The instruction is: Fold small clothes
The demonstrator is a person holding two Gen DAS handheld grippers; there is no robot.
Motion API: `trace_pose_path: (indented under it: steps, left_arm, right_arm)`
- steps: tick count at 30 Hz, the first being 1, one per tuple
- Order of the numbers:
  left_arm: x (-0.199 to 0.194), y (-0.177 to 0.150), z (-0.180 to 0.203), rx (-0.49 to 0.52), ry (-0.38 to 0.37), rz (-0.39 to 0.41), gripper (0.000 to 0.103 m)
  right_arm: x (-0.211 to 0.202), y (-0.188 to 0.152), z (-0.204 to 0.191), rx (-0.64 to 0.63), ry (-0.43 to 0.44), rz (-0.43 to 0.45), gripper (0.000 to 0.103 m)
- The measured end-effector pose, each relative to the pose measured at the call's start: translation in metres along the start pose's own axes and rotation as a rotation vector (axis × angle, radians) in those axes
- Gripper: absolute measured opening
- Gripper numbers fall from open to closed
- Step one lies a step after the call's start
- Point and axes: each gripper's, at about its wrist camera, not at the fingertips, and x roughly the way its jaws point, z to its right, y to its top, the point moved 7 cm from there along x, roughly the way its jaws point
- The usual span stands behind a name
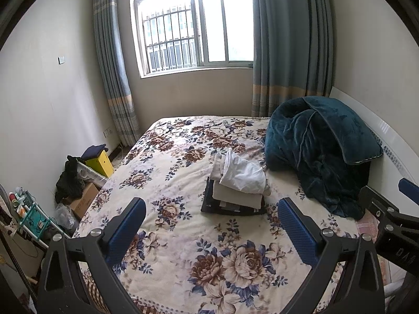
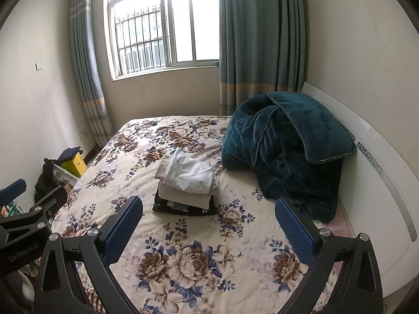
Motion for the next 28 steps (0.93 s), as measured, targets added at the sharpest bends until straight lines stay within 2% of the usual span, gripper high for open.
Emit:
trace_pose_path:
  steps: [28]
  left_arm:
    - [-0.0045, -0.0033, -0.0021, -0.014, 0.002, 0.002, 0.103]
  right_arm:
    - [-0.0015, -0.0019, -0.0003, -0.003, -0.003, -0.004, 0.102]
